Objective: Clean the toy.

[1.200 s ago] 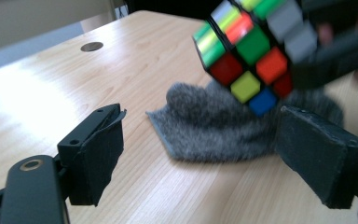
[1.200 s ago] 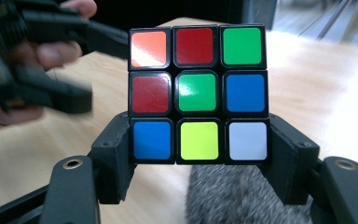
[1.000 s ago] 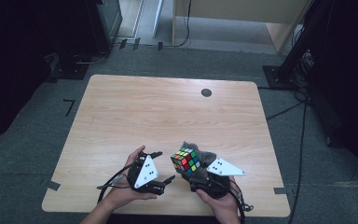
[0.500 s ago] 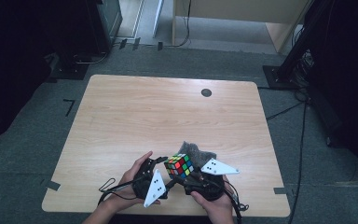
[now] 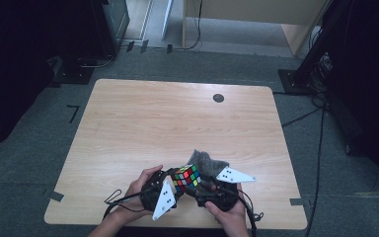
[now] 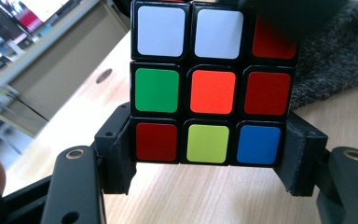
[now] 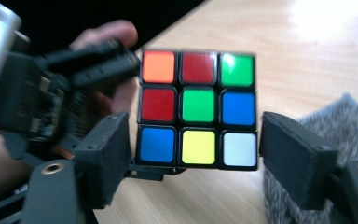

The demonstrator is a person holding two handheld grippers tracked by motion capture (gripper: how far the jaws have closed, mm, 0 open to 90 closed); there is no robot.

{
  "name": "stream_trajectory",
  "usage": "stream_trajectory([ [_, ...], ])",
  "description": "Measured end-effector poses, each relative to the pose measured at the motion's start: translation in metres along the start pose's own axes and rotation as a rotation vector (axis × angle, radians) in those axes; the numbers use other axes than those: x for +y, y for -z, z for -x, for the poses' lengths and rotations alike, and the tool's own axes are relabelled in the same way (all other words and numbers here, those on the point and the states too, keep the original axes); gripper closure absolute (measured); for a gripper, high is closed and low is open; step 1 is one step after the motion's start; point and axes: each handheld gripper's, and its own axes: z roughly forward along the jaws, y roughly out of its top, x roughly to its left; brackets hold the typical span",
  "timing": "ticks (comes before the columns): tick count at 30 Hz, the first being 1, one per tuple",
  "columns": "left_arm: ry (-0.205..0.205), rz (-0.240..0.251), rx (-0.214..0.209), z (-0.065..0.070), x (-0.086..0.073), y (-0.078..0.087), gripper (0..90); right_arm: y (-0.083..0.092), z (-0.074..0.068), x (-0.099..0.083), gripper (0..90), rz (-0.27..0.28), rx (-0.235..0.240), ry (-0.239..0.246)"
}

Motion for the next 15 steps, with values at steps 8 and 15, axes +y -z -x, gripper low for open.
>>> stream_trajectory([
  [8, 0.131, -0.019, -0.03, -0.017, -0.007, 0.001, 34.1, 0.019, 0.015, 0.003, 20.7, 0.141, -0.147, 0.044],
  [15, 0.275, -0.003, -0.047, -0.035, -0.013, 0.005, 34.1, 0.008, 0.035, -0.006, 26.1, -0.032, -0.353, 0.103],
])
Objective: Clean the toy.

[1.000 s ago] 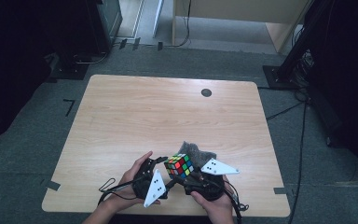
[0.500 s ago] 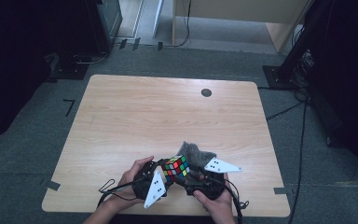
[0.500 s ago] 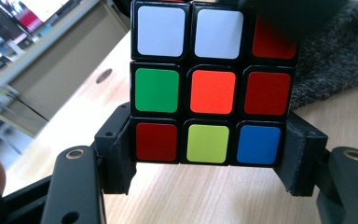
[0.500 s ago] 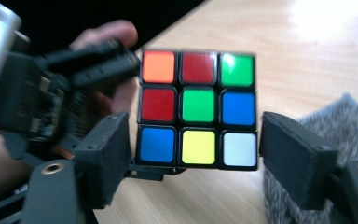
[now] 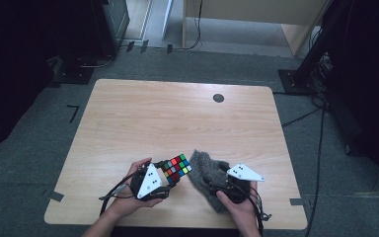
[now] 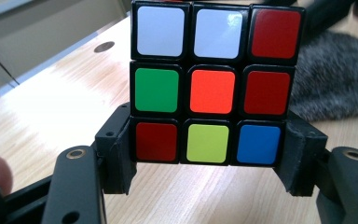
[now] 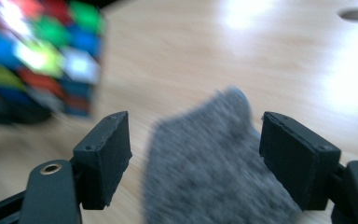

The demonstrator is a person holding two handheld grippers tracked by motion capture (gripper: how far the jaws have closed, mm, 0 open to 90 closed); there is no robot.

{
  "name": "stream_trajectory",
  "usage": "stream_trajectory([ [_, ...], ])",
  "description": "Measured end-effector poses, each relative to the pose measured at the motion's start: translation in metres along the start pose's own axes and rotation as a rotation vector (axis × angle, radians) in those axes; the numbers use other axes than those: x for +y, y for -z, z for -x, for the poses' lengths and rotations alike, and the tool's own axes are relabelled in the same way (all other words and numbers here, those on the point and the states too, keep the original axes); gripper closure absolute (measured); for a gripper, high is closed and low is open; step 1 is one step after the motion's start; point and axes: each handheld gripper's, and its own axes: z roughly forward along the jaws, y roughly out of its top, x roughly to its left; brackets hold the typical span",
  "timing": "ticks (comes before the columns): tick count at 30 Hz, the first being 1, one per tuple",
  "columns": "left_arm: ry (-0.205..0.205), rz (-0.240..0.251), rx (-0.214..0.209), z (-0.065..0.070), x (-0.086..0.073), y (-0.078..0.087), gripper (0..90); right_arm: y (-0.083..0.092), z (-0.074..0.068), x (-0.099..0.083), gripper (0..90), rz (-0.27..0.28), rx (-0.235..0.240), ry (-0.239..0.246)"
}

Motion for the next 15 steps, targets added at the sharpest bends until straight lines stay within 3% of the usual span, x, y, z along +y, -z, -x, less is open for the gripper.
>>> stream_trajectory([
  [1, 0.041, 0.001, 0.002, -0.006, 0.0, 0.002, 34.1, -0.003, 0.001, -0.001, 26.3, -0.023, -0.015, 0.004],
  [5, 0.087, 0.003, -0.012, -0.012, 0.0, 0.005, 34.1, -0.013, 0.002, -0.007, 26.6, -0.107, -0.07, 0.034],
  [9, 0.091, 0.017, -0.018, -0.012, 0.002, 0.007, 34.1, -0.024, 0.003, -0.013, 26.5, -0.185, -0.097, 0.062],
  [15, 0.111, 0.012, -0.02, -0.013, 0.002, 0.006, 34.1, -0.03, 0.003, -0.017, 27.1, -0.21, -0.098, 0.068],
])
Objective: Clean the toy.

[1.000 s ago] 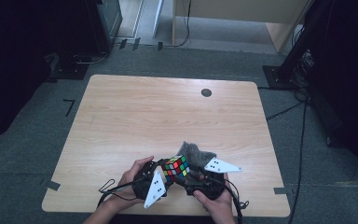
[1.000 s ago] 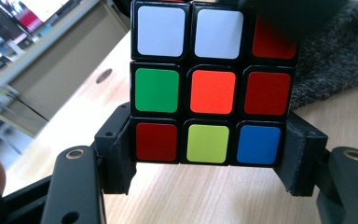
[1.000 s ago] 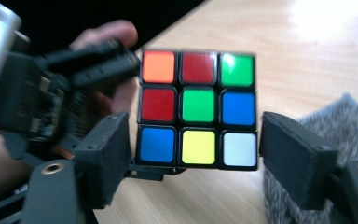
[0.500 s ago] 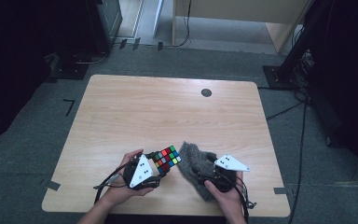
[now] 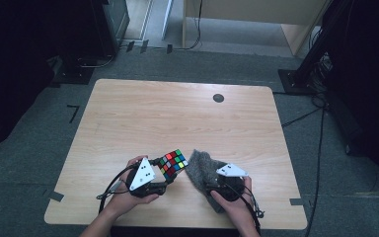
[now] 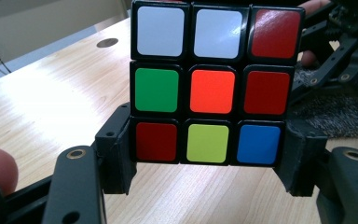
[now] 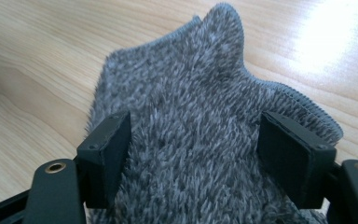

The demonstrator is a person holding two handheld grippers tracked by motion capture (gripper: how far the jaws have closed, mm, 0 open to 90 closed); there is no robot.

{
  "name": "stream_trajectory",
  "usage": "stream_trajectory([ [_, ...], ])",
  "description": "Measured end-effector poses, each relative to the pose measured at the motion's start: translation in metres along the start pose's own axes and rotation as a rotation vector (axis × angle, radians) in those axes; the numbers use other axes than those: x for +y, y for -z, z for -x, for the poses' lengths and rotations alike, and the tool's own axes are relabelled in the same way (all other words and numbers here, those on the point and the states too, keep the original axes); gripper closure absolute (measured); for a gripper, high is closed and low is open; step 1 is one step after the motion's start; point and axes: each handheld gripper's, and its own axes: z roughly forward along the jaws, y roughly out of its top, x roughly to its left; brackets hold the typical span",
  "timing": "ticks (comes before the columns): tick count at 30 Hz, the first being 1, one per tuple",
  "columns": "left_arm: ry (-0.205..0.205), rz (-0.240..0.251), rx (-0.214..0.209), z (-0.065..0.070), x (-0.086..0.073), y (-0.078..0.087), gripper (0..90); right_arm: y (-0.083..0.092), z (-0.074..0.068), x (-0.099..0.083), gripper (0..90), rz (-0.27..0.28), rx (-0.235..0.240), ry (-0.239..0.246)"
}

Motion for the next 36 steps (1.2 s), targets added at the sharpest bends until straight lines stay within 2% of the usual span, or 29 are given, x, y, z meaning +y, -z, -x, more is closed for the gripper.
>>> stream_trajectory([
  [2, 0.011, 0.005, -0.007, -0.001, 0.001, 0.001, 34.1, -0.003, 0.003, -0.002, 27.4, -0.014, 0.004, -0.006],
  [3, 0.025, 0.009, -0.017, -0.002, 0.001, 0.001, 34.1, -0.004, 0.005, -0.003, 27.3, -0.016, 0.016, -0.025],
  [6, 0.04, 0.002, -0.013, -0.003, 0.001, 0.001, 34.1, -0.006, 0.006, -0.004, 26.6, -0.01, 0.017, -0.025],
  [10, 0.063, -0.008, -0.013, -0.006, 0.0, -0.001, 34.1, -0.011, 0.003, -0.007, 21.4, 0.001, -0.002, 0.017],
  [12, 0.07, -0.011, -0.008, -0.006, 0.0, -0.001, 34.1, -0.013, 0.003, -0.007, 18.8, 0.006, -0.005, 0.02],
  [16, 0.061, -0.019, -0.002, -0.005, 0.001, -0.002, 34.1, -0.015, 0.003, -0.006, 15.4, 0.003, -0.018, 0.018],
  [23, 0.074, -0.013, -0.012, -0.006, 0.001, 0.0, 34.1, -0.014, 0.003, -0.007, 17.1, 0.002, -0.012, 0.013],
  [24, 0.075, -0.01, -0.016, -0.007, 0.001, 0.001, 34.1, -0.014, 0.004, -0.007, 20.2, 0.004, -0.013, 0.012],
  [26, 0.085, -0.005, -0.023, -0.008, 0.002, 0.002, 34.1, -0.013, 0.004, -0.007, 35.5, 0.017, -0.018, 0.007],
  [27, 0.09, -0.004, -0.023, -0.009, 0.002, 0.002, 34.1, -0.011, 0.004, -0.006, 54.5, 0.025, -0.008, -0.002],
  [28, 0.092, -0.003, -0.018, -0.009, 0.002, 0.002, 34.1, -0.011, 0.004, -0.006, 54.5, 0.025, -0.008, -0.002],
  [29, 0.092, -0.007, -0.014, -0.009, 0.002, 0.002, 34.1, -0.01, 0.006, -0.006, 66.8, 0.03, 0.002, -0.016],
  [30, 0.087, -0.011, -0.01, -0.01, 0.001, 0.002, 34.1, -0.01, 0.006, -0.006, 66.8, 0.03, 0.002, -0.016],
  [32, 0.085, -0.017, -0.002, -0.01, 0.001, 0.001, 34.1, -0.009, 0.011, -0.003, 72.7, 0.023, 0.018, -0.077],
  [34, 0.088, -0.024, 0.003, -0.011, 0.0, 0.001, 34.1, -0.005, 0.014, 0.0, 74.3, 0.032, 0.04, -0.126],
  [35, 0.088, -0.027, 0.006, -0.012, 0.0, 0.001, 34.1, -0.002, 0.014, 0.002, 74.3, 0.047, 0.046, -0.134],
  [36, 0.085, -0.029, 0.009, -0.012, 0.0, 0.001, 34.1, 0.013, 0.011, 0.013, 74.1, 0.118, 0.093, -0.147],
])
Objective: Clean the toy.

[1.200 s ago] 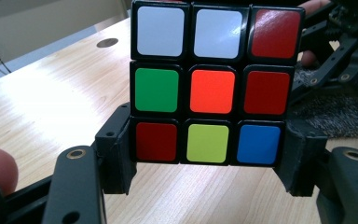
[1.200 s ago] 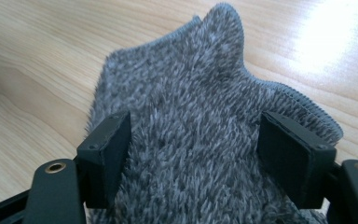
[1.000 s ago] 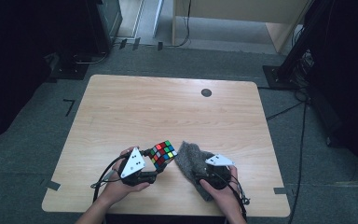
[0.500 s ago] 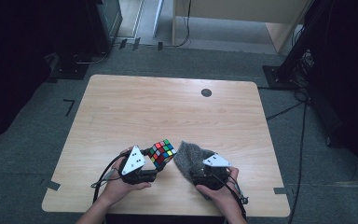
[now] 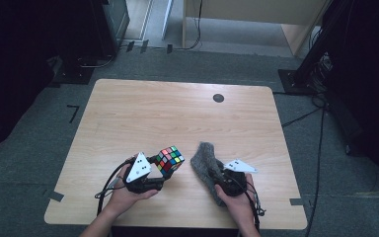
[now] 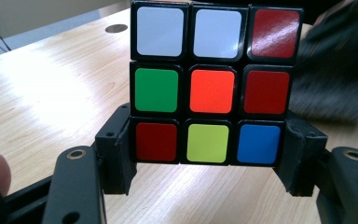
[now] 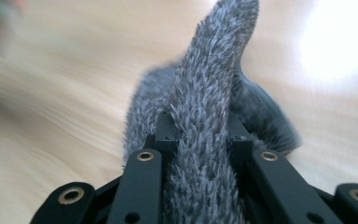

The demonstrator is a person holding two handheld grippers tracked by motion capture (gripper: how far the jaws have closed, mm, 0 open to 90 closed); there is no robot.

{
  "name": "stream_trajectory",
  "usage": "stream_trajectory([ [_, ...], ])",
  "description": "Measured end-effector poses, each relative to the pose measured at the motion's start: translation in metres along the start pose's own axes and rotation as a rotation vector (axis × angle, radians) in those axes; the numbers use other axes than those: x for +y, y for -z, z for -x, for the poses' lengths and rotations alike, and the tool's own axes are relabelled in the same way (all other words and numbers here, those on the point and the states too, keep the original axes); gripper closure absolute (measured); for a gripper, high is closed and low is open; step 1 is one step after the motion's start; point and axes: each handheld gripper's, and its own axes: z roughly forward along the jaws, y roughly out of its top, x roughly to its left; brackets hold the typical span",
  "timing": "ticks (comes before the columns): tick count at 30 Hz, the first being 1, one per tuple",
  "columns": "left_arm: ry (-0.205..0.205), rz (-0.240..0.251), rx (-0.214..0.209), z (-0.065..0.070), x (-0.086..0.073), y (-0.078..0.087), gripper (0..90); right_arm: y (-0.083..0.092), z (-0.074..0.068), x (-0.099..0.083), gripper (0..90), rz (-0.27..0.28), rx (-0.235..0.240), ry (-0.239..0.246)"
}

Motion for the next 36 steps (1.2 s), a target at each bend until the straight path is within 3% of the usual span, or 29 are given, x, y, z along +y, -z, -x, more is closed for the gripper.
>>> stream_trajectory([
  [1, -0.006, -0.002, 0.003, 0.0, 0.0, 0.0, 34.1, 0.0, 0.0, 0.0, 74.1, 0.0, 0.0, 0.0],
  [2, -0.01, -0.004, 0.006, 0.001, -0.001, -0.001, 34.1, 0.012, -0.009, 0.016, 73.8, 0.044, 0.058, -0.005],
  [3, -0.018, -0.005, 0.009, 0.001, -0.001, -0.001, 34.1, 0.012, -0.009, 0.016, 73.8, 0.044, 0.058, -0.005],
  [4, -0.019, -0.004, 0.008, 0.003, -0.001, -0.001, 34.1, 0.021, -0.021, 0.035, 73.6, 0.058, 0.104, 0.017],
  [5, -0.019, -0.004, 0.008, 0.003, -0.001, -0.001, 34.2, 0.021, -0.021, 0.035, 73.6, 0.058, 0.104, 0.017],
  [10, -0.017, 0.016, -0.004, 0.006, 0.002, -0.001, 34.2, 0.03, -0.053, 0.081, 72.1, 0.056, 0.172, 0.107],
  [12, -0.017, 0.023, -0.021, 0.006, 0.001, 0.0, 34.2, 0.03, -0.066, 0.092, 71.8, 0.064, 0.213, 0.106],
  [14, -0.018, 0.026, -0.029, 0.006, 0.001, 0.0, 34.2, 0.03, -0.068, 0.092, 72.0, 0.066, 0.231, 0.096],
  [17, -0.022, 0.033, -0.052, 0.007, -0.001, -0.001, 34.2, 0.026, -0.074, 0.086, 72.3, 0.088, 0.337, 0.03],
  [18, -0.027, 0.03, -0.057, 0.008, -0.002, -0.002, 34.2, 0.024, -0.077, 0.083, 72.4, 0.085, 0.359, 0.032],
  [20, -0.051, 0.025, -0.053, 0.011, -0.002, -0.003, 34.2, 0.021, -0.082, 0.078, 72.6, 0.088, 0.357, 0.05],
  [23, -0.056, 0.038, -0.056, 0.013, -0.002, -0.002, 34.3, 0.017, -0.073, 0.073, 73.0, 0.091, 0.382, 0.015],
  [24, -0.051, 0.053, -0.072, 0.013, -0.001, -0.001, 34.3, 0.018, -0.057, 0.072, 73.2, 0.095, 0.432, -0.075],
  [25, -0.054, 0.062, -0.081, 0.013, -0.001, 0.0, 34.3, 0.018, -0.057, 0.072, 73.2, 0.095, 0.432, -0.075],
  [27, -0.076, 0.065, -0.084, 0.015, 0.0, 0.001, 34.3, 0.019, -0.045, 0.07, 73.3, 0.095, 0.404, -0.126],
  [29, -0.09, 0.065, -0.084, 0.017, 0.001, 0.001, 34.3, 0.019, -0.038, 0.068, 73.3, 0.078, 0.355, -0.138],
  [32, -0.101, 0.043, -0.071, 0.02, 0.001, -0.003, 34.3, 0.025, -0.038, 0.069, 73.1, 0.088, 0.35, -0.132],
  [36, -0.129, 0.013, -0.066, 0.023, 0.0, -0.007, 34.3, 0.041, -0.052, 0.076, 73.0, 0.155, 0.448, -0.1],
])
